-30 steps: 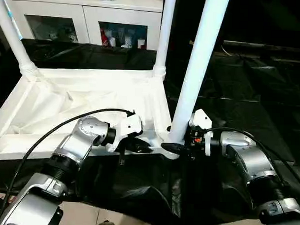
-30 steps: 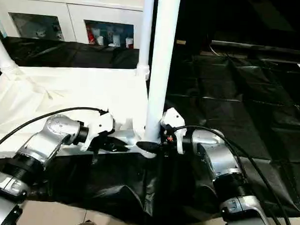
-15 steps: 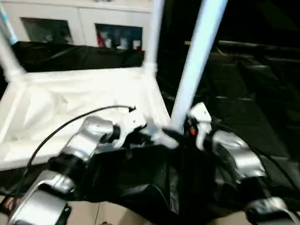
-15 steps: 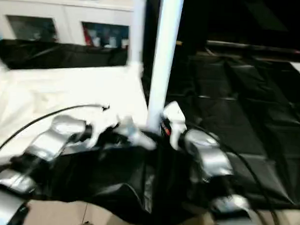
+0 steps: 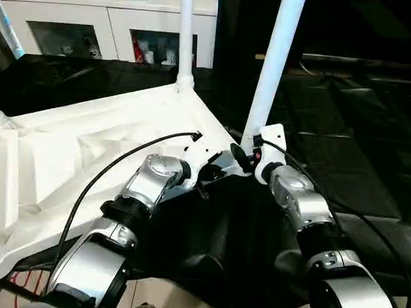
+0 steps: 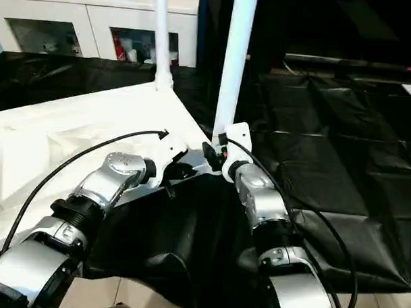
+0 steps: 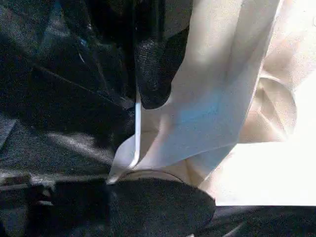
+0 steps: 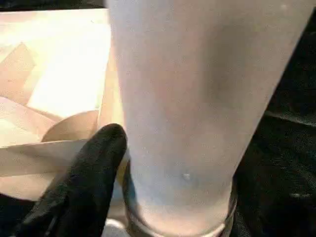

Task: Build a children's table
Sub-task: Rotate leg to tighten

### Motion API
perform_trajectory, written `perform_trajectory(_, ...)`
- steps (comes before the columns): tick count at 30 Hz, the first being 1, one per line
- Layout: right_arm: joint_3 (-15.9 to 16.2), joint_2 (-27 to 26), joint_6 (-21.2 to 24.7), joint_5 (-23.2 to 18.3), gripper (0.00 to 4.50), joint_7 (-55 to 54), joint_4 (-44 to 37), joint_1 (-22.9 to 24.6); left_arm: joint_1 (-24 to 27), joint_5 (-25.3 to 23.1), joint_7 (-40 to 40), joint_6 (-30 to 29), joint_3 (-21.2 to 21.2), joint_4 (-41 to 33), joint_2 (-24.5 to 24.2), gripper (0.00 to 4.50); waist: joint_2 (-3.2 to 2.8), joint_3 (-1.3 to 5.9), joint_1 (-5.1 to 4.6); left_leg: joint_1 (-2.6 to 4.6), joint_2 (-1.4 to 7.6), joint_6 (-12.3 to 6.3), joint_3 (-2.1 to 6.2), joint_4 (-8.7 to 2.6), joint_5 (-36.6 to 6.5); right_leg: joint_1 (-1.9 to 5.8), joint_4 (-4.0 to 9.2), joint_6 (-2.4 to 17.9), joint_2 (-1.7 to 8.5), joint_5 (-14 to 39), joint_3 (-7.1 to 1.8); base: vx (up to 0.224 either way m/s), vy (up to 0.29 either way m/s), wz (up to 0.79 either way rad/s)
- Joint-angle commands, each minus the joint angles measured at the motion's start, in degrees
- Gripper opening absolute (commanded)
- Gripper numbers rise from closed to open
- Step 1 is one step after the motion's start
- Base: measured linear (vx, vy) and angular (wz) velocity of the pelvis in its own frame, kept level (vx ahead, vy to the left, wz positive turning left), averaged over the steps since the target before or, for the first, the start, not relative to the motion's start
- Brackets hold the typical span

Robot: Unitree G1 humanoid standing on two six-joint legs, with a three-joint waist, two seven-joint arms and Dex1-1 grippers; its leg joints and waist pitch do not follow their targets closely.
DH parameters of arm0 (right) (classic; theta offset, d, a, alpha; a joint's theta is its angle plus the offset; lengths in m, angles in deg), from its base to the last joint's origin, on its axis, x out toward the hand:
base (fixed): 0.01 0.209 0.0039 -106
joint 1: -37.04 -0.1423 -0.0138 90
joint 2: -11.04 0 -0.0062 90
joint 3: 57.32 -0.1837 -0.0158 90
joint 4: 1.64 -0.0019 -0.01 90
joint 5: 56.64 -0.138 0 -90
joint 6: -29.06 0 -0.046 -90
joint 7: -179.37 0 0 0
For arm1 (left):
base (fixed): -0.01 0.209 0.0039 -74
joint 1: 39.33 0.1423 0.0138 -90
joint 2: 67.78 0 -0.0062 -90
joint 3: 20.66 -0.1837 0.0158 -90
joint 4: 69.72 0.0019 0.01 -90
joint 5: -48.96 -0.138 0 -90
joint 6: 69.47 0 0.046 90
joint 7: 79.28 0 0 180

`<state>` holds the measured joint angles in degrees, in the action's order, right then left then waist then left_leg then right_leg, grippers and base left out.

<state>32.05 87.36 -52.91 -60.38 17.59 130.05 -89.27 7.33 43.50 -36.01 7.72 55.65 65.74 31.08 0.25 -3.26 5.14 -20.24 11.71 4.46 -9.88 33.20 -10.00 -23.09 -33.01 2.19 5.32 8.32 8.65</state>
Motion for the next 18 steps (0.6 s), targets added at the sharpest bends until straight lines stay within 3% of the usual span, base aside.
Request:
perform_trajectory(1,3.53,-1.59,0.25,-0.32,3.7,4.88,1.04,0.32,-1.18,1.98,-0.02,4.83,1.01,-3.22,1.17,0.0,0.39,4.36,0.11,0.04,1.47,-3.3,0.31,-3.37,-10.54,3.51,4.3,6.16,4.1,19.89,-3.63,0.0,0.0,0.0)
perform_trajectory(2,3.57,-1.16,0.04,-0.4,3.76,5.48,0.86,0.35,-1.01,2.01,0.24,5.15,0.95,-3.33,0.99,0.0,0.67,4.32,0.03,0.07,1.51,-3.27,0.31,-3.4,-10.95,3.53,4.26,6.03,4.07,20.49,-3.62,0.0,0.0,0.0)
perform_trajectory(10,3.5,5.85,-1.01,-1.82,4.41,17.76,-1.72,1.16,1.74,3.23,6.34,6.72,0.7,-6.33,-1.99,0.0,0.51,4.32,0.11,-0.03,1.68,-4.06,0.24,-3.31,-10.33,3.59,4.05,6.91,4.08,19.04,-3.78,0.0,0.0,0.0)
perform_trajectory(18,6.48,15.15,-1.37,-3.33,4.41,35.51,-8.27,4.85,4.98,4.19,14.86,8.48,-0.3,-9.79,-6.77,0.0,0.64,4.3,0.58,-0.1,1.83,-4.69,0.23,-3.19,-10.64,3.72,3.96,6.96,4.08,19.57,-3.7,0.0,0.0,0.0)
